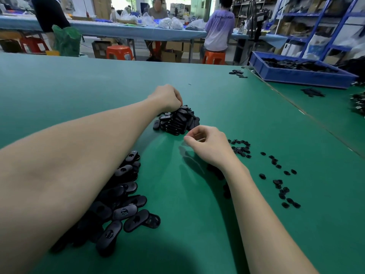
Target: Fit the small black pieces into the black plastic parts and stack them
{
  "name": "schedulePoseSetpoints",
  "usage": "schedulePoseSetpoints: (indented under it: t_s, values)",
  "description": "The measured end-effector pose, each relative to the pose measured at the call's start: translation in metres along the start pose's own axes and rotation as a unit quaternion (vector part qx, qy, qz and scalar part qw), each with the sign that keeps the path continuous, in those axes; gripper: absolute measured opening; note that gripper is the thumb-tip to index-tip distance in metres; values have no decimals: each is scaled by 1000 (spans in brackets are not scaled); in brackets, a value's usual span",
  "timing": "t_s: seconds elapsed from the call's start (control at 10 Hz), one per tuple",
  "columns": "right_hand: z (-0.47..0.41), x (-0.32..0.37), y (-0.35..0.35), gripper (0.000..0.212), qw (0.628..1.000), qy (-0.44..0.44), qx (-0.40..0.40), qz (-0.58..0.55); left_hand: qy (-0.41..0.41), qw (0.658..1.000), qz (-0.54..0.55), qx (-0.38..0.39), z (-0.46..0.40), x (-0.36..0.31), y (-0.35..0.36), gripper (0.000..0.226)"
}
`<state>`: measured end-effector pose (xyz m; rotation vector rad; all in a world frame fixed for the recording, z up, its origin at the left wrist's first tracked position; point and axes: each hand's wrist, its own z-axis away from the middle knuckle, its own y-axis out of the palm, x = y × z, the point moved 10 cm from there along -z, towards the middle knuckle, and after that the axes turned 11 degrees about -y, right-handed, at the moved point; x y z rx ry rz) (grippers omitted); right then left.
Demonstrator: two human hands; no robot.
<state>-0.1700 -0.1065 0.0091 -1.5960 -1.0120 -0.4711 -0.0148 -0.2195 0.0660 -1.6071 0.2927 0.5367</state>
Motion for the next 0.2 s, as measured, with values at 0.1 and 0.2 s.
schedulePoseSetpoints:
  t_s: [0.1,0.2]
  values:
    - [-1,-2,0,9,1000,0,6,7,-1,999,37,-7,2,6,-1,17]
    - [2,0,-2,9,1000,9,-3,5,-9,996,80,-29,7,12,-7,14]
